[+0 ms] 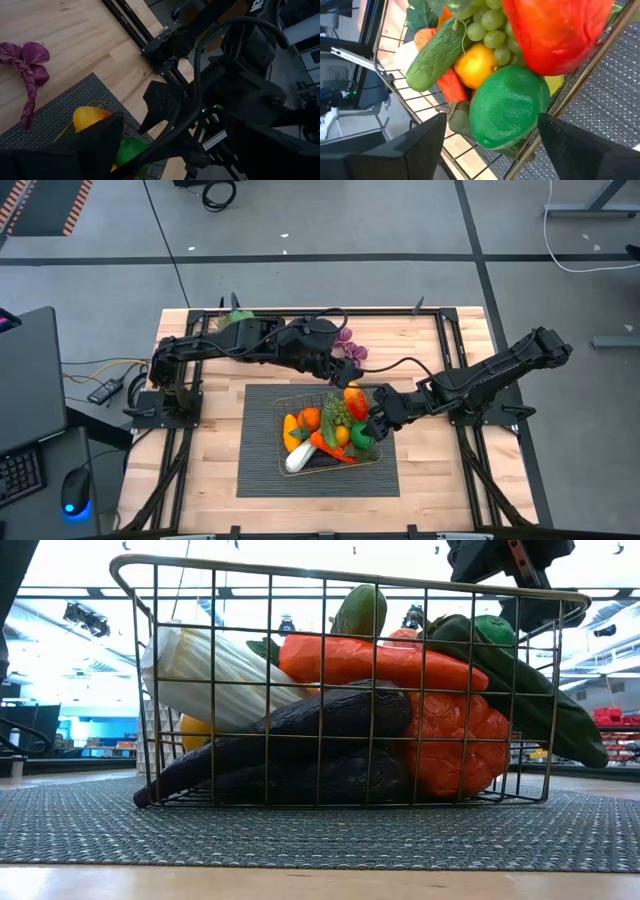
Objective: Build produce basket
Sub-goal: Adjust the gold wire basket on the gray mat
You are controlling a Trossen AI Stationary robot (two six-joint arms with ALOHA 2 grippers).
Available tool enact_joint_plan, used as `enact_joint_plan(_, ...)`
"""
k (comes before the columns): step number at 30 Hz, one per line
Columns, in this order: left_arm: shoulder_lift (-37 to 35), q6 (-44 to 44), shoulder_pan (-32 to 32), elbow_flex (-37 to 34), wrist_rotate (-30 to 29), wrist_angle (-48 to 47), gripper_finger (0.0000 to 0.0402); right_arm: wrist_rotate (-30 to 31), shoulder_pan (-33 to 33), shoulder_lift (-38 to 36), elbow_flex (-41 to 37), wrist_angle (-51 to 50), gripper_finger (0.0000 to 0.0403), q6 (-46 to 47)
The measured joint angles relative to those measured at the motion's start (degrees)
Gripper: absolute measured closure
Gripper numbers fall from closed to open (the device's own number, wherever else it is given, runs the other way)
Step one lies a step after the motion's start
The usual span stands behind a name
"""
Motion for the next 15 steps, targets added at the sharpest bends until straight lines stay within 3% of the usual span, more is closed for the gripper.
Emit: enact_joint_plan(15, 0.0, 1.7, -0.7, 0.0, 0.0, -2.3, 0.0049, 1.8, 0.2, 0.0, 0.0, -1.2, 0.0114, 6.3)
